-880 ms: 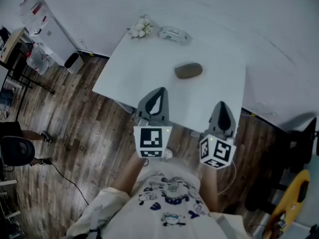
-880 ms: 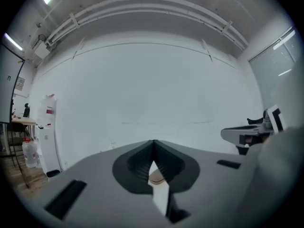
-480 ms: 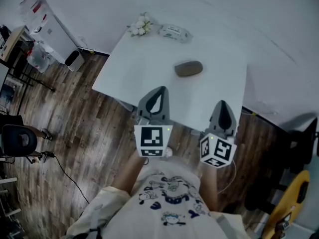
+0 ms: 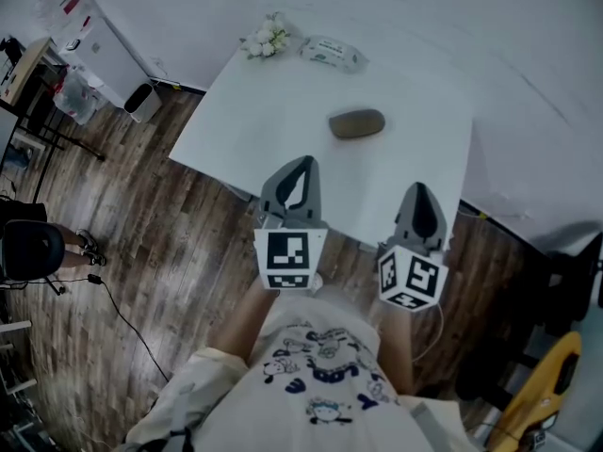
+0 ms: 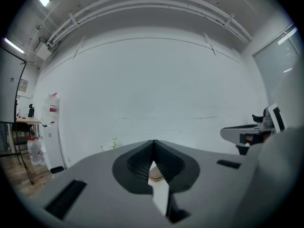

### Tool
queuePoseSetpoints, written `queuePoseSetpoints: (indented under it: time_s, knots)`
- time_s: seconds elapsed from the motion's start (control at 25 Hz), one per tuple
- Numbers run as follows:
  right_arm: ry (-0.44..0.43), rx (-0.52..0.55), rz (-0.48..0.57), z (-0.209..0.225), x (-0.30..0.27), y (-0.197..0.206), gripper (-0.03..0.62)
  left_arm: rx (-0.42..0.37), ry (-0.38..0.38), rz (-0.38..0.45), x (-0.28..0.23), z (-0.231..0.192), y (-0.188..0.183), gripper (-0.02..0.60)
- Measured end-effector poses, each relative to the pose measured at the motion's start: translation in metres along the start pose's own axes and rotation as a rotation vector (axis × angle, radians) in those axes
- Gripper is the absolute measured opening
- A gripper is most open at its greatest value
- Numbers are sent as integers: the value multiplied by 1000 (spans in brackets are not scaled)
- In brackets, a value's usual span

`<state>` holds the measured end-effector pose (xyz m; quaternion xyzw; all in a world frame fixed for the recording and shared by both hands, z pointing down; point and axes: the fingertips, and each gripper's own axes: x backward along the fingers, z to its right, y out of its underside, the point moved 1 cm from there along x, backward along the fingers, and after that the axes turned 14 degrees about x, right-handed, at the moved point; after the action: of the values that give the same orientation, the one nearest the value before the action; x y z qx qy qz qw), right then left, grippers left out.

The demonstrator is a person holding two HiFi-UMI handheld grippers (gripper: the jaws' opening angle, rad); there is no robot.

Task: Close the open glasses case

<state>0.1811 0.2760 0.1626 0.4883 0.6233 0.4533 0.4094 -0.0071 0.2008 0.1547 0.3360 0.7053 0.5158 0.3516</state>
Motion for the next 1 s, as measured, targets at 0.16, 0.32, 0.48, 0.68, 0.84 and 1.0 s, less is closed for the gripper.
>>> queuePoseSetpoints:
  time_s: [0.16,0.32,0.48,0.68,0.84,1.0]
  knots:
    - [-30,0,-18,0,-12,11,2,-1,-15,-27,-9,-2,13,-2]
    - [-60,3,-41,-2,-29,16,2,5,-48,-68,-23,-14,23,-2]
    - [-53,-13,-73,-1,-53,24,2,14,-44,-96,-46,-27,30,-2]
    - [-50,3,-111,-7,-93,33,2,5,-13,-167,-87,-48,46,-2]
    - [-56,18,-162,-16,-127,44,2,-3,66,-246,-120,-60,61,-2]
    - [-55,16,-224,-28,-164,57,2,-26,141,-323,-157,-75,79,0]
